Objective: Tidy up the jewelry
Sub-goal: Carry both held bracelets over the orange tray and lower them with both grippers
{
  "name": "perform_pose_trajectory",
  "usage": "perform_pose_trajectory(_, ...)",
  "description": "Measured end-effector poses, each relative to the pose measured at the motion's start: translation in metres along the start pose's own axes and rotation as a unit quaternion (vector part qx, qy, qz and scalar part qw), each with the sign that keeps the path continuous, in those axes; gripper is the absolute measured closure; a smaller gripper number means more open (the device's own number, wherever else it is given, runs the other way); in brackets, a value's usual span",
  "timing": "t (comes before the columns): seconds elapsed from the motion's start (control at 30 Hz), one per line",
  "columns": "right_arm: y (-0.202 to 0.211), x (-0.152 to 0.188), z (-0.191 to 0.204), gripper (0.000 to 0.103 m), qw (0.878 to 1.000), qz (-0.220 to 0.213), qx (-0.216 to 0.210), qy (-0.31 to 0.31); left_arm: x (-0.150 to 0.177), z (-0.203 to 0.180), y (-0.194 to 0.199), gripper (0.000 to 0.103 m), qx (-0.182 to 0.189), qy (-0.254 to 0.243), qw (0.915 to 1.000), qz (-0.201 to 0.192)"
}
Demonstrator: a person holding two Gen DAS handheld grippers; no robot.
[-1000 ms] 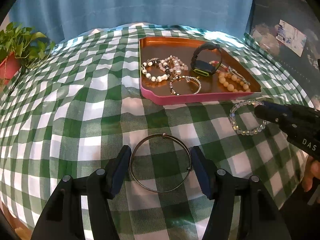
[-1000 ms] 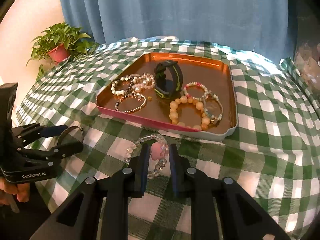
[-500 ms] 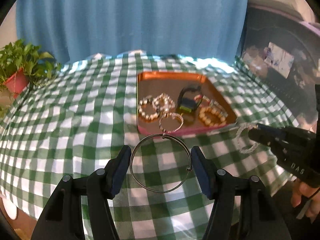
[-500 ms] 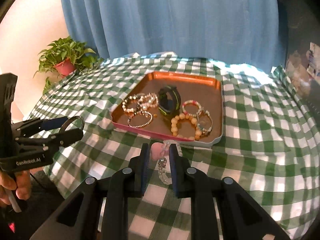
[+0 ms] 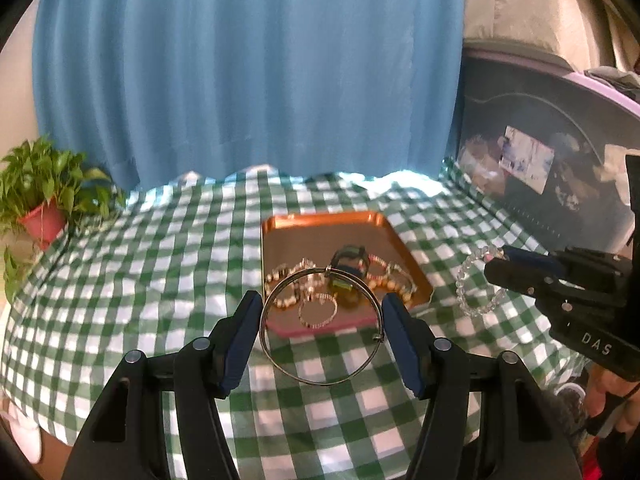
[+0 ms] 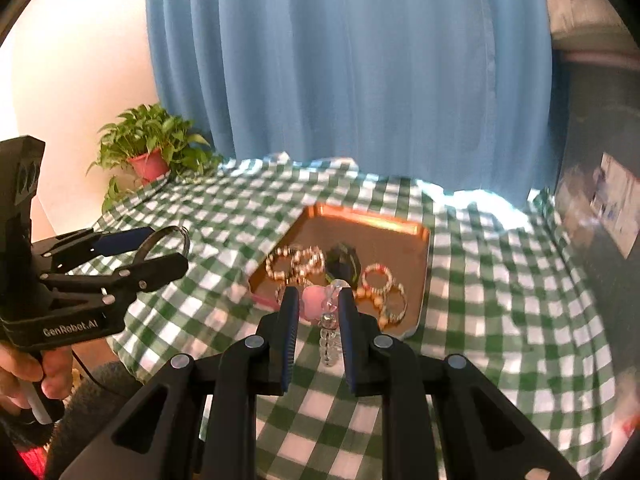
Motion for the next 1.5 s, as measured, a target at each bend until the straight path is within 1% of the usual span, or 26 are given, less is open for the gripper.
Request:
perform_pose_trajectory(0.2,0.011,-0.029,-0.003,0.086,1.000,-0.022,-0.003,0.006,-0.027,0.001,0.006,0.041,0.004,-0.004,0.9997,-0.022)
perform_pose_trajectory(0.4,0.011,-0.052,-0.011,0.086,0.999,-0.035,-0.001,0.013,-0.055,0.001,0.004,0.041,0.006,-0.015,0.9988,-0.046)
perform_pose_trajectory(0.57,-0.005,-0.067,-0.021,0.086,0.999,-0.033,-0.006,0.017,-0.074,0.006,-0.004,0.041,0.006,-0.016,0.9981,-0.060)
perform_pose_trajectory(0.73,-0.022,-0.077,-0.030,0.086,0.999,-0.034,-0.010,0.018,-0.087,0.013,-0.022,0.041,0.005,-0.015,0.9979,-0.062)
perform_pose_trajectory(0.93,-0.054,-0.085,-0.047,0.086,0.999,-0.025,-0.023,-0.006,-0.093,0.021,-0.057,0.041,0.001,-0.014,0.9985,-0.054)
perform_pose_trajectory(1.17,-0.101,-0.081,-0.065,0.086,0.999,-0.009,-0.033,-0.022,-0.090,0.029,-0.111,0.041,0.003,-0.007,0.9995,-0.032)
perform_pose_trajectory(1.43,-0.157,-0.068,-0.087,0.085,0.998,0.015,-0.038,-0.042,-0.082,0.045,-0.177,0.041,0.009,0.019,0.9998,-0.006)
perform_pose_trajectory(1.5,-0.170,-0.067,-0.092,0.085,0.998,0.022,-0.038,-0.047,-0.081,0.050,-0.194,0.041,0.016,0.032,0.9993,0.002)
Point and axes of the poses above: each gripper's, at about its wrist camera, not at the fingertips, and y roughly against the way its jaws point, z to its left, x to its underside, the point moved 1 cm from there along -y, roughly the way its jaws point, and after that the axes turned 1 degree about y, right-handed, at the moved point
